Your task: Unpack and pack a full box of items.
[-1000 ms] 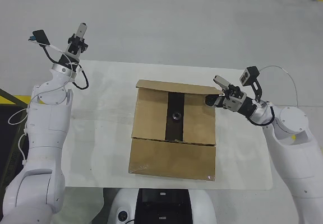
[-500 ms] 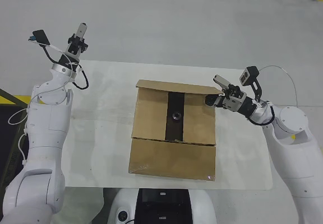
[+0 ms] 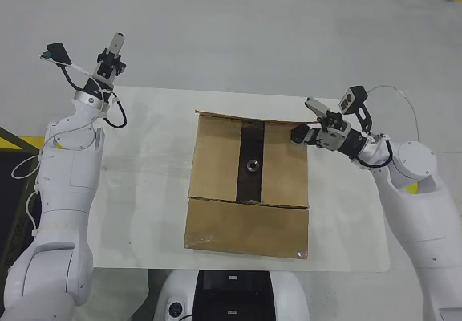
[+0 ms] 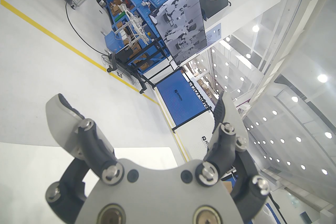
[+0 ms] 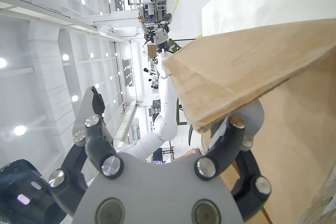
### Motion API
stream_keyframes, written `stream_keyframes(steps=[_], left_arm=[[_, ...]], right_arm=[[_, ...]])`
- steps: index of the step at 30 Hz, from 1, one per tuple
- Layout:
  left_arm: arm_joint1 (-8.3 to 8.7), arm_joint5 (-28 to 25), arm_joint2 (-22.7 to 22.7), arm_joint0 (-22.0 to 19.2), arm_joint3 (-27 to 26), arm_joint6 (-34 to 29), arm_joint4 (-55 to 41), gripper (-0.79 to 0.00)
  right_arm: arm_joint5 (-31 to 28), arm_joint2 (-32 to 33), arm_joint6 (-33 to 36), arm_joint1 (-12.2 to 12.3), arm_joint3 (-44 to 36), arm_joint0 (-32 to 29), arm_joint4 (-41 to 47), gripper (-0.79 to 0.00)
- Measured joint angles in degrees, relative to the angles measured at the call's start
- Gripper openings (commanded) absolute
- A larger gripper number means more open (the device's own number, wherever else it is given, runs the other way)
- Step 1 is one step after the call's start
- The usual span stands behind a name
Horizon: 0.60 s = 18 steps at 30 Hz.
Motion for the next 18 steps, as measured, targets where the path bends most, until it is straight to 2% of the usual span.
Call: stream_keyframes(steps=[9,18], left_arm=[[0.0,0.0,0.0,0.0,0.0,0.0,0.0,0.0],[0.0,0.0,0.0,0.0,0.0,0.0,0.0,0.0]], right_arm=[[-1.6,-3.2,2.1,-1.0,8.1,7.7,0.1,0.0],[-3.8,-6.3,0.5,-2.8,18.3,14.3,3.4,0.0]])
